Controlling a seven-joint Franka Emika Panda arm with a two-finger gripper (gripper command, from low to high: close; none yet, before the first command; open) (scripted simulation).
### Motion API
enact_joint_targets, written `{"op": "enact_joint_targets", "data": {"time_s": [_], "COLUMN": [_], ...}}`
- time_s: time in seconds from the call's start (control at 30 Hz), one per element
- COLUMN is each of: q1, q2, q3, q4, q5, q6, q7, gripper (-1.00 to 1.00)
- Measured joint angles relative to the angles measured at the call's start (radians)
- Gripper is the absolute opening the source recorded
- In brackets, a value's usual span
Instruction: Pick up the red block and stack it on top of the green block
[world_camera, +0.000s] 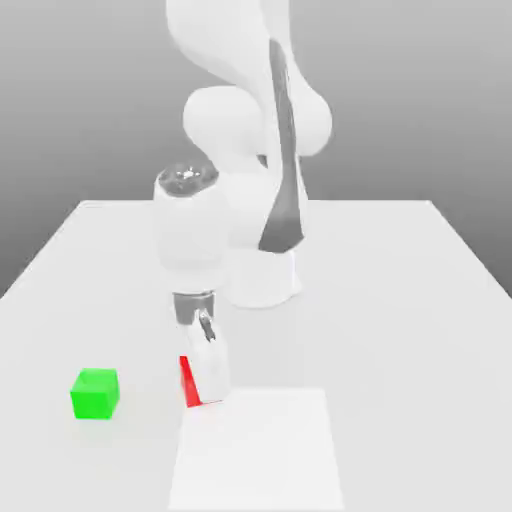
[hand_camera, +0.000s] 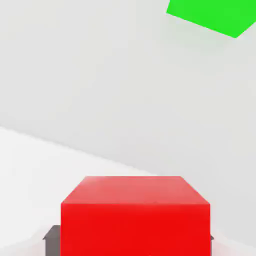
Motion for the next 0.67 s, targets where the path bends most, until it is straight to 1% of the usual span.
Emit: {"op": "enact_joint_targets", "data": {"time_s": [0.1, 0.33, 0.4, 0.53, 0.57, 0.67], "q1": [-0.023, -0.164, -0.189, -0.202, -0.201, -0.201], "q2": [-0.070, -0.078, -0.041, 0.094, 0.126, 0.126], "q3": [-0.026, -0.186, -0.205, -0.187, -0.184, -0.184], "q4": [0.009, 0.134, 0.155, 0.166, 0.168, 0.168], "q5": [0.009, -0.021, -0.013, 0.037, 0.051, 0.051], "q6": [-0.080, -0.212, -0.196, -0.074, -0.044, -0.044], "q7": [-0.053, -0.333, -0.383, -0.433, -0.444, -0.444], "gripper": [-1.00, -1.00, -1.00, -1.00, 1.00, 1.00]}}
